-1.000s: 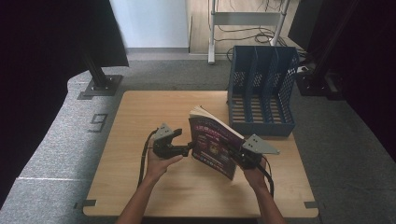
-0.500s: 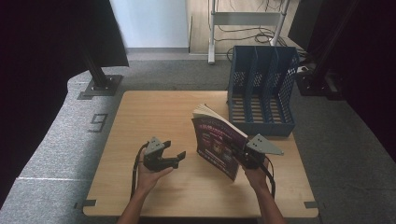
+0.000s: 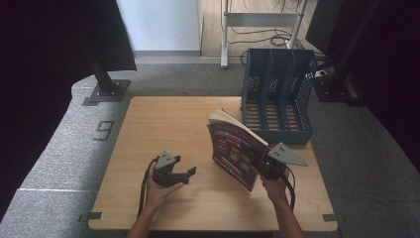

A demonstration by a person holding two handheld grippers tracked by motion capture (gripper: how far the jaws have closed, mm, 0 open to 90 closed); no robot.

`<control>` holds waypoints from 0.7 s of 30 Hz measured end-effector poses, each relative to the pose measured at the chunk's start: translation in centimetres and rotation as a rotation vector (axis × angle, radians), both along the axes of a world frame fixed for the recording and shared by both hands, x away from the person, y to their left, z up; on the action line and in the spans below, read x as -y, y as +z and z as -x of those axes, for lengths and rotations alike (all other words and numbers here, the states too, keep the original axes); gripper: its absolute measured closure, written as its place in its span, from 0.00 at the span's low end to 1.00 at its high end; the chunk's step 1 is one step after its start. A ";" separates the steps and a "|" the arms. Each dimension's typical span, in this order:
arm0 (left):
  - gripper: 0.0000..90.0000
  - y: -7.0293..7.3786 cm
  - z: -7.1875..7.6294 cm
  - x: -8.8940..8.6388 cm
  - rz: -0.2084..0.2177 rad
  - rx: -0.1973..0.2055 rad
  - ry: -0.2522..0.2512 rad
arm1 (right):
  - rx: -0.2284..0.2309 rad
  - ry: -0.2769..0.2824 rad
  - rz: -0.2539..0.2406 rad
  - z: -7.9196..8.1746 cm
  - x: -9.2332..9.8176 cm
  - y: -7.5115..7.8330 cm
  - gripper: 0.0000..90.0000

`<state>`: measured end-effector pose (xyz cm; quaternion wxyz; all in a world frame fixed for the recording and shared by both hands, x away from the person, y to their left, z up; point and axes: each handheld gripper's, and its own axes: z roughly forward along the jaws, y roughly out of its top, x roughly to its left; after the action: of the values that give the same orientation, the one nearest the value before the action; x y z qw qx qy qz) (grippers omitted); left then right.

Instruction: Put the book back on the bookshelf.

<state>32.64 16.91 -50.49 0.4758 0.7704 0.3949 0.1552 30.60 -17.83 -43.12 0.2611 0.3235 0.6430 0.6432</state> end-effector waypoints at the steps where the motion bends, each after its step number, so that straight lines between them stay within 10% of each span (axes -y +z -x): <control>1: 0.21 0.0 0.0 -0.1 0.002 0.000 0.000 | 0.002 -0.001 -0.003 0.1 0.1 0.1 0.91; 21: 0.21 -0.5 -0.3 -0.4 -0.009 -0.013 0.003 | 0.034 -0.067 -0.041 0.6 1.1 1.4 0.91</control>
<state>32.95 17.35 -50.95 0.4696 0.7729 0.3985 0.1527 29.98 -18.89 -41.70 0.2867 0.3391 0.6140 0.6526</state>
